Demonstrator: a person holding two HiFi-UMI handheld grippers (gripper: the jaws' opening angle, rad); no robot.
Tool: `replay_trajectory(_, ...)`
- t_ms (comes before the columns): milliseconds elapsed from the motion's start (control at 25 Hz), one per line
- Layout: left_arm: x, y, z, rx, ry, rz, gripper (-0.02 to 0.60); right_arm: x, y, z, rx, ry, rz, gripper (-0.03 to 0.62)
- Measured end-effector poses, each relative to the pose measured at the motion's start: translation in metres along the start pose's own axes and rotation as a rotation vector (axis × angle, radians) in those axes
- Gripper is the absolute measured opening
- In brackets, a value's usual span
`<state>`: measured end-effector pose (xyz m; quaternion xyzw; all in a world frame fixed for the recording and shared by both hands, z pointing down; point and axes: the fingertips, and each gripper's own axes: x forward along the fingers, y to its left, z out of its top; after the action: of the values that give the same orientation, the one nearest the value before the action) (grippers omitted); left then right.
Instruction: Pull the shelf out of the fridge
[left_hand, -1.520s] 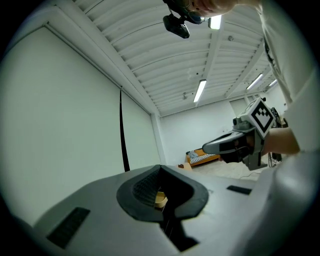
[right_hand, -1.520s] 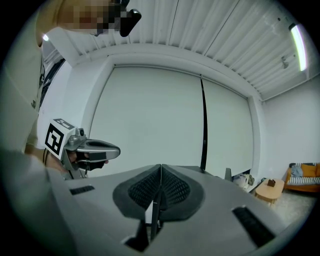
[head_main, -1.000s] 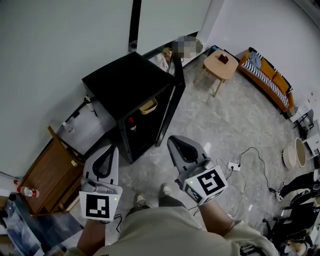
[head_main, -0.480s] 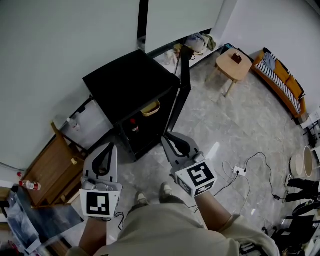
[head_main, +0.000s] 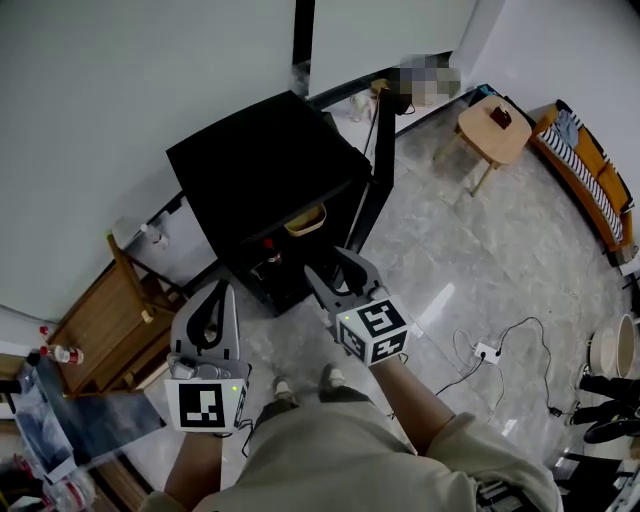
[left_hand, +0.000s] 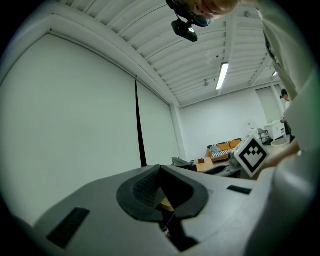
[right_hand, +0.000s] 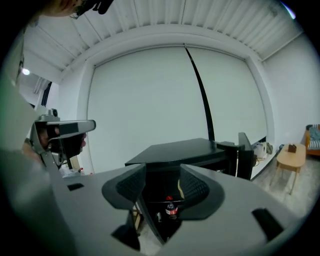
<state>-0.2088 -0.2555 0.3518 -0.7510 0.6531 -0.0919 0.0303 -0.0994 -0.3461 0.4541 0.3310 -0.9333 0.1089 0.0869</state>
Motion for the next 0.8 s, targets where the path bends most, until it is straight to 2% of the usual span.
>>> replay_trajectory(160,0.009,0.006,-0.003,-0.012,-0.019,0.070,0.006,0.034,-0.020,-0.031,0.081,0.048,0.011,0.198)
replay_trajectory(280,0.014,0.011,-0.014,-0.025,0.006,0.116,0.006,0.059,-0.034,-0.053,0.145,0.078,0.024,0.204)
replay_trajectory(640,0.027,0.009,-0.037,-0.026,0.064,0.156,0.006,0.115,-0.056,-0.129,0.387,0.177,0.032,0.213)
replay_trajectory(800,0.025,0.009,-0.046,-0.018,0.079,0.176,0.006,0.133,-0.059,-0.150,0.478,0.183,0.055,0.213)
